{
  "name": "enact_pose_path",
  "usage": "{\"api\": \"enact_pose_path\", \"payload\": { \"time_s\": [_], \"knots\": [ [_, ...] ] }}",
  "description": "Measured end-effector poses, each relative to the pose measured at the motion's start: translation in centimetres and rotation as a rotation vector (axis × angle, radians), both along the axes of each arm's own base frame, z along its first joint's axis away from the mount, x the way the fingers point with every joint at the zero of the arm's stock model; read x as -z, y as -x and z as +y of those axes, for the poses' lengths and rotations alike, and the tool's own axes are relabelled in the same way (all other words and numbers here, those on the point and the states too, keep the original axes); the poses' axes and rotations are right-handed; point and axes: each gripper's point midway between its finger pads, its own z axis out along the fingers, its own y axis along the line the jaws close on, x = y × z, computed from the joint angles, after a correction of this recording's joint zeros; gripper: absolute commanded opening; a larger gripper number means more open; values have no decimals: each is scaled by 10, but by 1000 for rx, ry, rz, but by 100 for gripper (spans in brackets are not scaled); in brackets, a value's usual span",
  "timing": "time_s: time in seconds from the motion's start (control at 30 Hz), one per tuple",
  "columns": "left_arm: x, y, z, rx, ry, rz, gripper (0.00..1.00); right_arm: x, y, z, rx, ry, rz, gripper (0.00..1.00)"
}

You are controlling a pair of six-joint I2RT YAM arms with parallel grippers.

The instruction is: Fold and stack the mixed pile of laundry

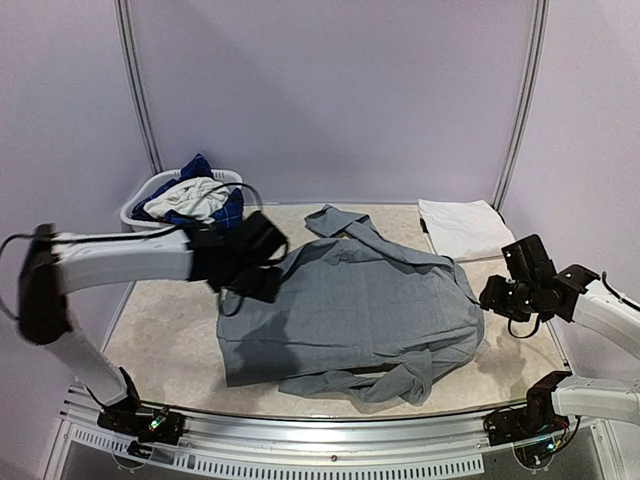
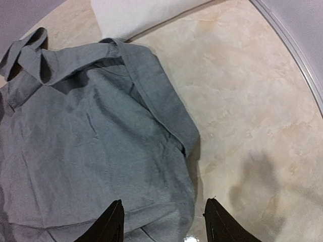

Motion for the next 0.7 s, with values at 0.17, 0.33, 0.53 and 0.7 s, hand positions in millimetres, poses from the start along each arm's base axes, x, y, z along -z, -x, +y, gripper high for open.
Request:
{"api": "enact_pose_path", "payload": {
  "time_s": [0.17, 0.33, 0.53, 0.7],
  "knots": [
    [28, -43, -67, 78, -11, 30, 36, -19, -17, 31, -119, -88, -81, 54],
    [46, -80, -112, 114, 40, 38, 35, -28, -36, 85, -294, -194, -144, 52],
    [75, -117, -118, 89, 70, 80, 34, -19, -63, 152, -465, -290, -137, 49],
    [100, -139, -105, 47, 67, 118, 34, -3, -81, 201, -567, -343, -113, 47]
  ]
}}
